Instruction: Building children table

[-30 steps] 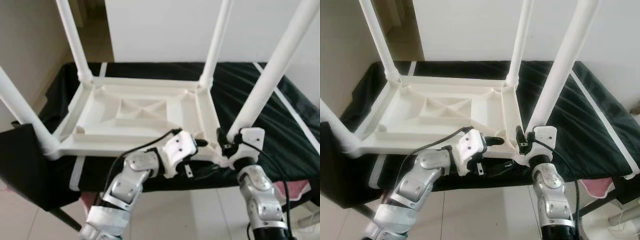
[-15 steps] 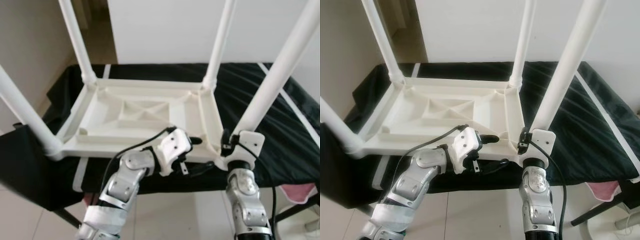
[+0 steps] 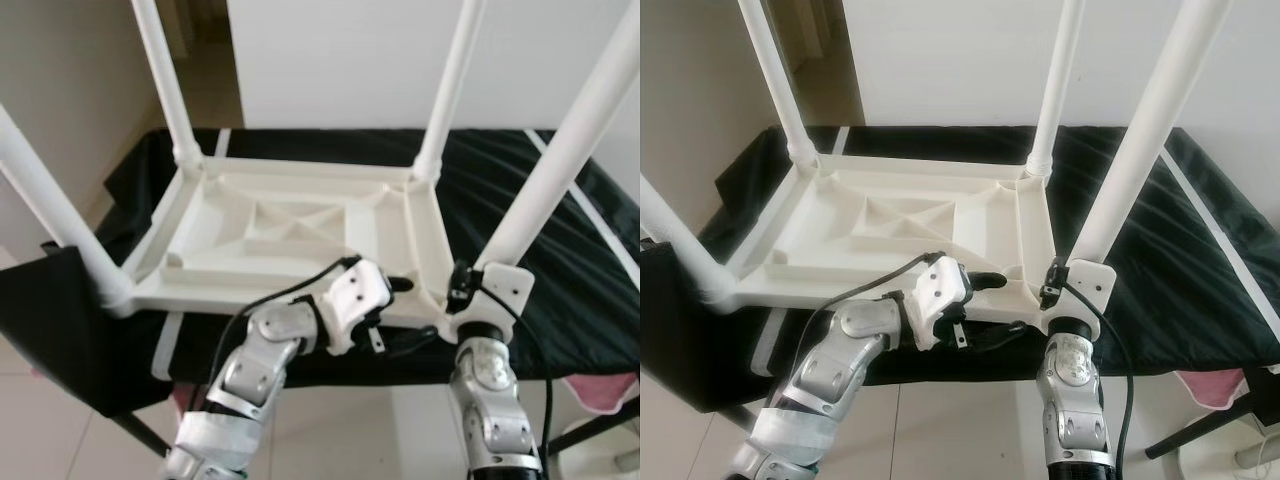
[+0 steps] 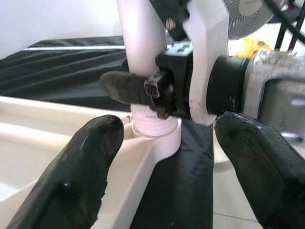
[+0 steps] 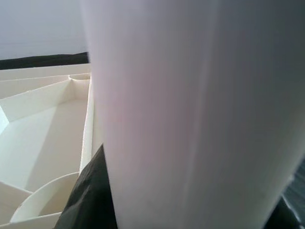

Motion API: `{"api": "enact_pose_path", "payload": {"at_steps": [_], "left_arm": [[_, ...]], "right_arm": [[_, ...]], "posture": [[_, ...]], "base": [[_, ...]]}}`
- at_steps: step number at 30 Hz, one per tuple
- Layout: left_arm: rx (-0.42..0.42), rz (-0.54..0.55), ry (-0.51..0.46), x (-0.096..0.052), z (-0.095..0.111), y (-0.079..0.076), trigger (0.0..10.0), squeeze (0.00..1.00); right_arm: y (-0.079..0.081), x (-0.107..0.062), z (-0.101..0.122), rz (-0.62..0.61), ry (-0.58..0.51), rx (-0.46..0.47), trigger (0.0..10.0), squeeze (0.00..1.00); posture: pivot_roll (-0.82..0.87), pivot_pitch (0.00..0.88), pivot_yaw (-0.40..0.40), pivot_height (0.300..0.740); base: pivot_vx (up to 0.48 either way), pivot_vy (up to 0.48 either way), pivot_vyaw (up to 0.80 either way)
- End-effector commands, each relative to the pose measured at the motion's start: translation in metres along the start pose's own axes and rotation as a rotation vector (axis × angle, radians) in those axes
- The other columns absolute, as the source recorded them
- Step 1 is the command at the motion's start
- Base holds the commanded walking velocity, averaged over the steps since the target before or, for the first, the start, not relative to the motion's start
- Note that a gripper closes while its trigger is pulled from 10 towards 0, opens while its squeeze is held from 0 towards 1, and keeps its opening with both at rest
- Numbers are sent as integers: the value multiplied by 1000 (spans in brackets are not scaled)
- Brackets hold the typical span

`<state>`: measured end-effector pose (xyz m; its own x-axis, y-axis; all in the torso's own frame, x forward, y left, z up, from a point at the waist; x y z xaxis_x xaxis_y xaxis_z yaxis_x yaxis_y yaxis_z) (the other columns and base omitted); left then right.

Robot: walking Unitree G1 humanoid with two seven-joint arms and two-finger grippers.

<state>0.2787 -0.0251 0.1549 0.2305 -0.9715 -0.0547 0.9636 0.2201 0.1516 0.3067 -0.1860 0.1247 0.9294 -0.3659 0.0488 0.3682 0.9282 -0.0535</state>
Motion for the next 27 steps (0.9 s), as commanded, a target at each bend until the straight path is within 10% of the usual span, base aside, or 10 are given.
{"api": "enact_pose_path", "payload": {"at_steps": [1,4,5,6,7,9,24,25,26,27], "left_arm": [[62,188,-11,1,2,17,10000,0],[74,195,-8,2,2,17,10000,0],[85,206,-11,2,2,18,10000,0],[85,206,-11,2,2,18,10000,0],[76,209,-16,3,3,19,10000,0],[64,207,-22,3,3,19,10000,0],[-24,87,-40,8,1,11,10000,0],[-33,76,-43,9,1,10,10000,0],[-33,76,-43,9,1,10,10000,0],[-32,50,-38,11,0,6,10000,0]], "right_arm": [[-17,-6,-35,-92,144,-28,10000,0],[-16,-5,-34,-83,137,-24,10000,0],[-16,-6,-33,-68,133,-13,10000,624],[-16,-6,-33,-68,133,-13,10000,624],[-15,-6,-32,-54,127,-1,10000,992],[-14,-6,-31,-41,117,9,10000,1000],[-17,-7,-16,85,20,7,10000,1000],[-18,-8,-13,103,4,2,10000,333],[-18,-8,-13,103,4,2,10000,333],[-22,-8,-10,134,-24,-18,10000,0]], "posture": [[-51,0,17,740],[-53,0,15,740],[-51,0,16,740],[-51,0,16,740],[-53,0,14,740],[-60,0,13,740],[-106,0,19,740],[-108,0,19,740],[-108,0,19,740],[-109,1,18,740]], "base": [[0,0,0],[0,0,0],[0,0,0],[0,0,0],[0,0,0],[0,0,0],[0,0,0],[0,0,0],[0,0,0],[0,0,0]]}}
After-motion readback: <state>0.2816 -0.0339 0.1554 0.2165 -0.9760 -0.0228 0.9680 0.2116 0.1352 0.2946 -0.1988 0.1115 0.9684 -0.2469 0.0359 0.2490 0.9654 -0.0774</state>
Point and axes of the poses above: a point about 5 cm out from each wrist's last joint towards the gripper, its own x axis pointing out of the wrist towards the gripper, its own z axis along the axis of the wrist's last joint, y = z × x, the point moved 4 cm from there along x, pointing out of the wrist towards the gripper, and after that the axes turned 7 degrees about -x, right-handed, at the moved point
